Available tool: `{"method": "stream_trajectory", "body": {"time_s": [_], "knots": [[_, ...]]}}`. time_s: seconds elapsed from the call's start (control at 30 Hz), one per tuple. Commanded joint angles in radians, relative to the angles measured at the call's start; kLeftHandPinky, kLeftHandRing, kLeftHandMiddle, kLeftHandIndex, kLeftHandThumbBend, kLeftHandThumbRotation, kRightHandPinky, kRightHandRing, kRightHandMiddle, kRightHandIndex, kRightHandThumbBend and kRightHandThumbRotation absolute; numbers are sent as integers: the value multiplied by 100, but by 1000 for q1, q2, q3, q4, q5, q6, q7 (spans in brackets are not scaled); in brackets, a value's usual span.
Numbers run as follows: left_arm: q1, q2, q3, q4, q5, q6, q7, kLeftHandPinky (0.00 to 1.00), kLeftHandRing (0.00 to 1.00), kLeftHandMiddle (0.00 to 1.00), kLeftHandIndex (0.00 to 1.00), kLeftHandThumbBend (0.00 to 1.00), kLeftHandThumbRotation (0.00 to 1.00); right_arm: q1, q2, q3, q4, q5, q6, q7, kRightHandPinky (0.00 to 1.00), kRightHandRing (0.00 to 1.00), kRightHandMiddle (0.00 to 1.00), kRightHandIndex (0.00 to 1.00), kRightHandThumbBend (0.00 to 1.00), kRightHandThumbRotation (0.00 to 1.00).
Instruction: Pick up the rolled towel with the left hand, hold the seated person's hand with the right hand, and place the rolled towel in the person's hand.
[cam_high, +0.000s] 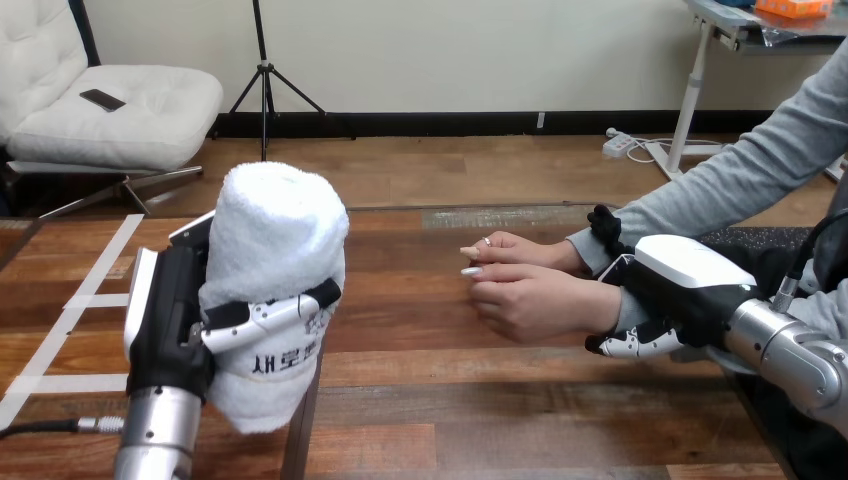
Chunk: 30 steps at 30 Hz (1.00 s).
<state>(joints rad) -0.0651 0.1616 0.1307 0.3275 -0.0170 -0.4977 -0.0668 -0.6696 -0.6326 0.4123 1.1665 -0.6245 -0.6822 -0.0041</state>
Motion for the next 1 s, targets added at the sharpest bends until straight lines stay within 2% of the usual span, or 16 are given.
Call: {"method": "stream_trajectory", "body": {"time_s": [0.0, 0.47, 0.77, 0.97], "knots": [[-161, 31, 11, 71, 17, -83, 11, 30, 35, 40, 41, 61, 0, -57, 15, -37, -11, 48, -9, 15, 19, 24, 30, 31, 41, 29], [-291, 48, 10, 245, 32, -134, 16, 30, 34, 40, 41, 62, 0, -50, 10, -46, -26, 50, -14, 28, 20, 25, 31, 32, 41, 31], [-338, 44, 1, 286, 28, -141, 3, 30, 34, 40, 40, 61, 0, -40, 10, -61, -32, 61, -25, 32, 25, 29, 35, 36, 48, 35], [-349, 38, -5, 281, 35, -132, 9, 31, 35, 39, 40, 61, 0, -36, 8, -62, -43, 67, -6, 50, 29, 33, 39, 40, 53, 38]]}}
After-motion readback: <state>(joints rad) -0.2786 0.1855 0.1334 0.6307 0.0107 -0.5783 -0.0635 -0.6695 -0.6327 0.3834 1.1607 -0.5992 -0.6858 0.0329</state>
